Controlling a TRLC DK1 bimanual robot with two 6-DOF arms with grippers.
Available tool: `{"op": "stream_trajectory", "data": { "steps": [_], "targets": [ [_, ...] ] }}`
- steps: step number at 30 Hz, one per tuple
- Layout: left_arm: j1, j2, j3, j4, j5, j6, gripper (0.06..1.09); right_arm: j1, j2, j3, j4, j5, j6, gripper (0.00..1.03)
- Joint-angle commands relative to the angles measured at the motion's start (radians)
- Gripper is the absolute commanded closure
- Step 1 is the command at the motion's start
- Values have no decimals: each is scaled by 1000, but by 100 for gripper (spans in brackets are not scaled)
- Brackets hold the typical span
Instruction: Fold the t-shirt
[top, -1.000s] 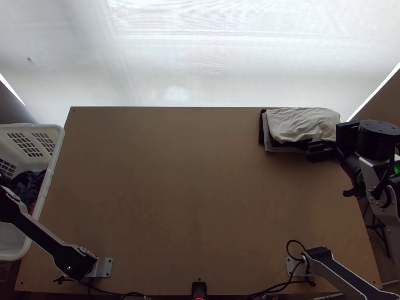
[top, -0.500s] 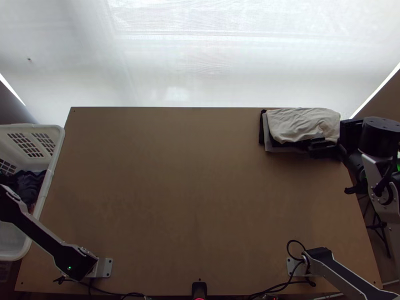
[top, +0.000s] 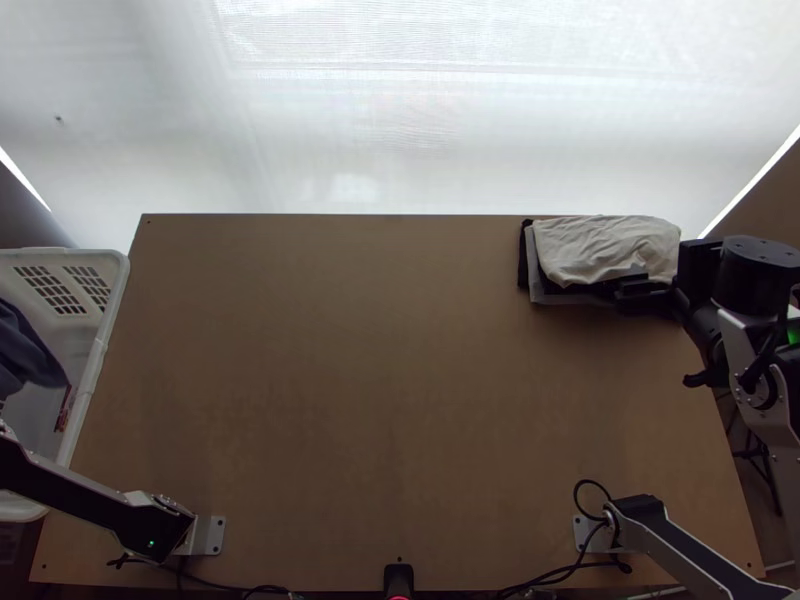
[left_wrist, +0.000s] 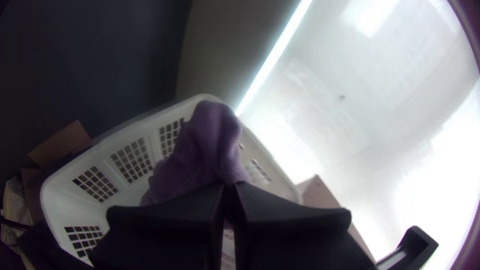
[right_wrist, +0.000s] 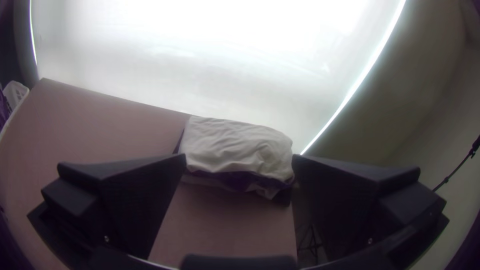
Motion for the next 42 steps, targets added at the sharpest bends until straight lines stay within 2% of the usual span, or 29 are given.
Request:
{"op": "stream_trajectory", "data": {
  "steps": [1,4,10,12,13,15,18,20,22,28,35,42],
  "targets": [
    [-26,-313,-36,-283,237,-9,105,0,-30,-45,25,-9,9,5],
    [-116,-426,-81,-429,291,36,105,0,-54,-69,34,-12,9,5],
    [-414,-704,-346,-419,308,48,105,0,-79,-91,41,-30,12,5],
    [-547,-770,-437,-392,307,11,105,0,-80,-88,43,-33,12,5],
    [-651,-793,-489,-363,293,-29,105,0,-80,-85,43,-35,12,5],
    [-852,-834,-604,-234,198,-147,105,0,-88,-80,43,-35,12,5],
    [-1099,-852,-750,-114,104,-221,105,-2,-108,-82,43,-35,10,5],
    [-1233,-842,-840,-57,89,-267,105,-5,-122,-86,43,-35,10,5],
    [-1354,-823,-915,9,29,-296,105,-9,-137,-94,40,-35,10,5],
    [-1584,-694,-1036,187,10,-368,105,-32,-181,-144,32,-35,10,5],
    [-1765,-449,-1009,377,10,-452,105,-57,-203,-201,32,-49,19,5],
    [-1938,-227,-880,472,10,-468,105,-60,-206,-246,38,-55,16,5]
  ]
}}
